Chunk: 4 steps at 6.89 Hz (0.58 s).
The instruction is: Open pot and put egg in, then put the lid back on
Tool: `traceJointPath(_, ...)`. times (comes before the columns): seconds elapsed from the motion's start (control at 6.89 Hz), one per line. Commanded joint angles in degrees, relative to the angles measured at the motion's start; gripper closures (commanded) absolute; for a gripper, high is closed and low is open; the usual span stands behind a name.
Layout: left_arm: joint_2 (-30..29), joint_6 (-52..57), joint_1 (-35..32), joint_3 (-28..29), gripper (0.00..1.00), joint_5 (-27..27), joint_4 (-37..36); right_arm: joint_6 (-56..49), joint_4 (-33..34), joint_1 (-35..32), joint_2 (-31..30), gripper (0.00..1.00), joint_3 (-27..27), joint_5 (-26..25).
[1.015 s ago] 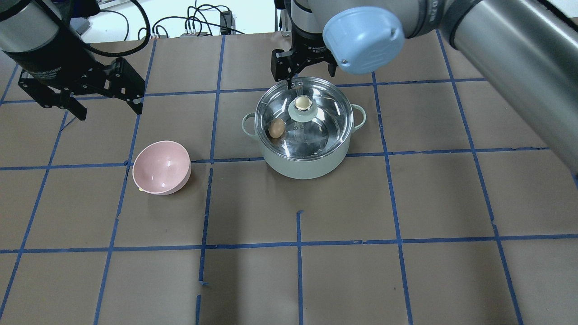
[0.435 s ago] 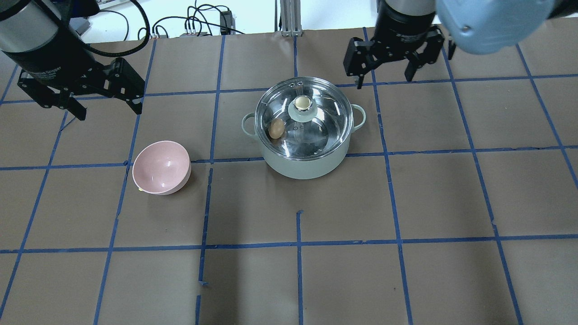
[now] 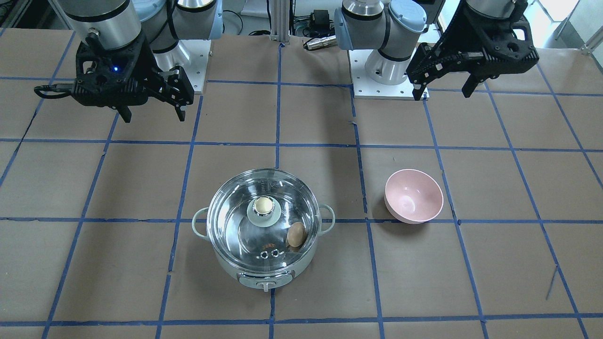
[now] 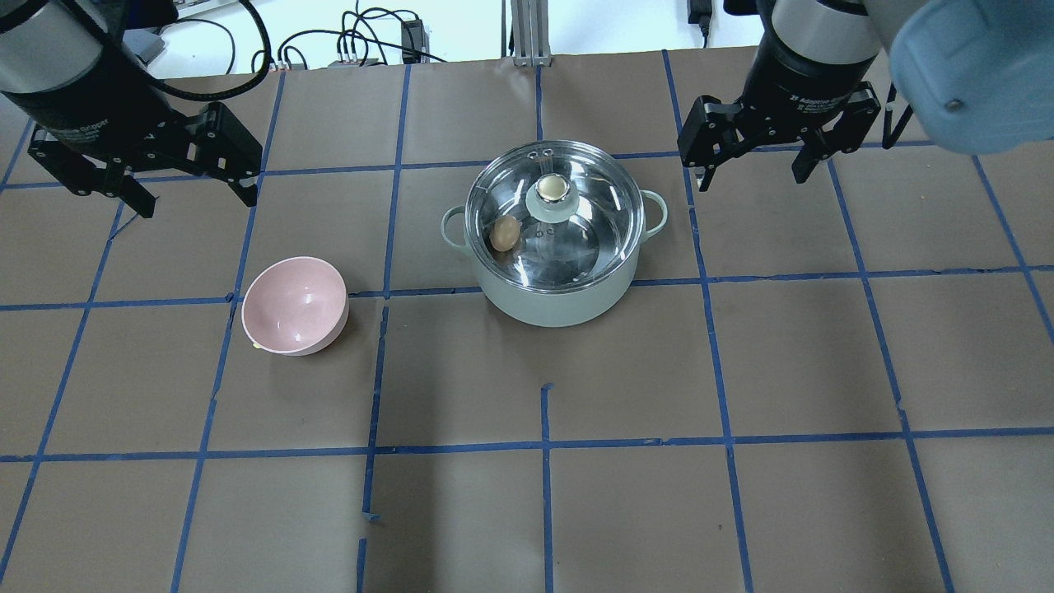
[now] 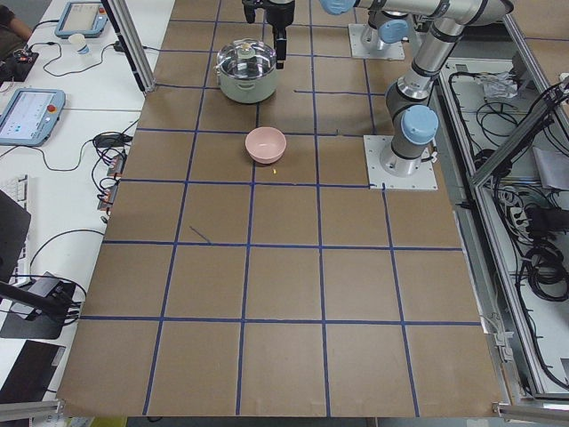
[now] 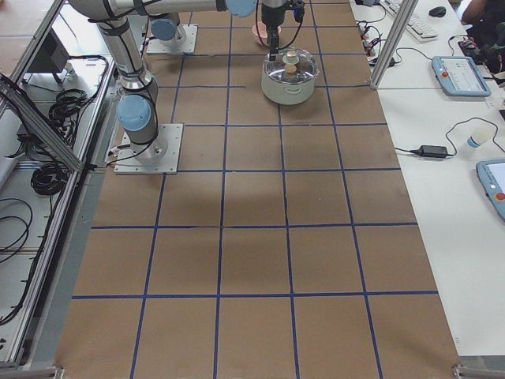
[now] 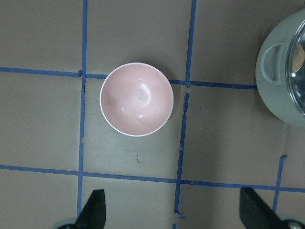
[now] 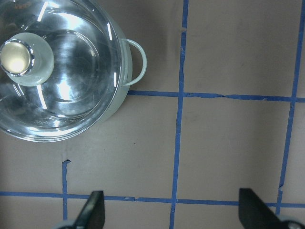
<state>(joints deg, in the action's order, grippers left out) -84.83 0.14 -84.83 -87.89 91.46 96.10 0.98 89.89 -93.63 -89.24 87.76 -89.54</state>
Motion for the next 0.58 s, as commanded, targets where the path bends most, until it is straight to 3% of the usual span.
traceJointPath(0.0,0.10,0.03,-0.07,0.26,0.01,0.21,1.02,1.56,-0.24,-0.15,-0.15,0.00,-0.39,-0.02)
traceJointPath(0.44,0.28,0.12,-0.07,0.00,0.01,-0.05,0.93,1.57,-0.15,-0.15,-0.15,0.00,-0.39,0.07)
